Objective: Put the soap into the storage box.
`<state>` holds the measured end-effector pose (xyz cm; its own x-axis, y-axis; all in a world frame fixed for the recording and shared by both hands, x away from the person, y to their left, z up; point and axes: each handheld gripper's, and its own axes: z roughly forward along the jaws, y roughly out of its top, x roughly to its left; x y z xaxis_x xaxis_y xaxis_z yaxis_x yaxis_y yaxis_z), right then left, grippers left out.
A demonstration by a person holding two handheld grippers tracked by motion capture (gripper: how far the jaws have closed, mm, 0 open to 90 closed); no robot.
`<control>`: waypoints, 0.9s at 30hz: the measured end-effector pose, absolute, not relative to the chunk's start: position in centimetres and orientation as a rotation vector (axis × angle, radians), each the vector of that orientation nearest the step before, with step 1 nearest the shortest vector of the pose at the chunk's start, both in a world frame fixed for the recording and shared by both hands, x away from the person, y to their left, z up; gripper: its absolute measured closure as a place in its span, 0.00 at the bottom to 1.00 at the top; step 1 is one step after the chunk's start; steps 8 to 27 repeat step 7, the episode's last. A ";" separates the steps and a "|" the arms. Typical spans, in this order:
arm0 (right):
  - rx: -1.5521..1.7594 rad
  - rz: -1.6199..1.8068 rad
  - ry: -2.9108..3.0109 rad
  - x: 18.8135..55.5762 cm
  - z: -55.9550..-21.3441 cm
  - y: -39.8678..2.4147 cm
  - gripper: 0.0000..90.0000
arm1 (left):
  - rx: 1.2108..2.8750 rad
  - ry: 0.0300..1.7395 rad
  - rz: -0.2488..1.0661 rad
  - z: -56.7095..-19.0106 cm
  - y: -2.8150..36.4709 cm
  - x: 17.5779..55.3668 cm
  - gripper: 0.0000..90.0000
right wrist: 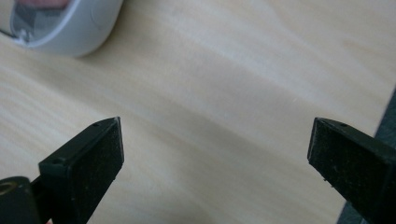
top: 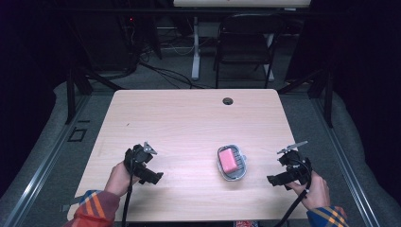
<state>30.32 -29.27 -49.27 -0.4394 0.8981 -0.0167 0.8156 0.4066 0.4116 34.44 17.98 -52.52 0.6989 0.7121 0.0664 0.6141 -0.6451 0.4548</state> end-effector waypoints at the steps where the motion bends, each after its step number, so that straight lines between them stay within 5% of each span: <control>1: 1.517 0.495 2.446 30.1 -49.8 -29.5 0.04 | 2.509 1.030 0.336 -52.6 18.0 34.4 0.00; 27: 1.533 0.451 2.473 29.8 -50.8 -30.3 0.04 | 2.510 1.039 0.339 -52.6 18.0 34.5 0.00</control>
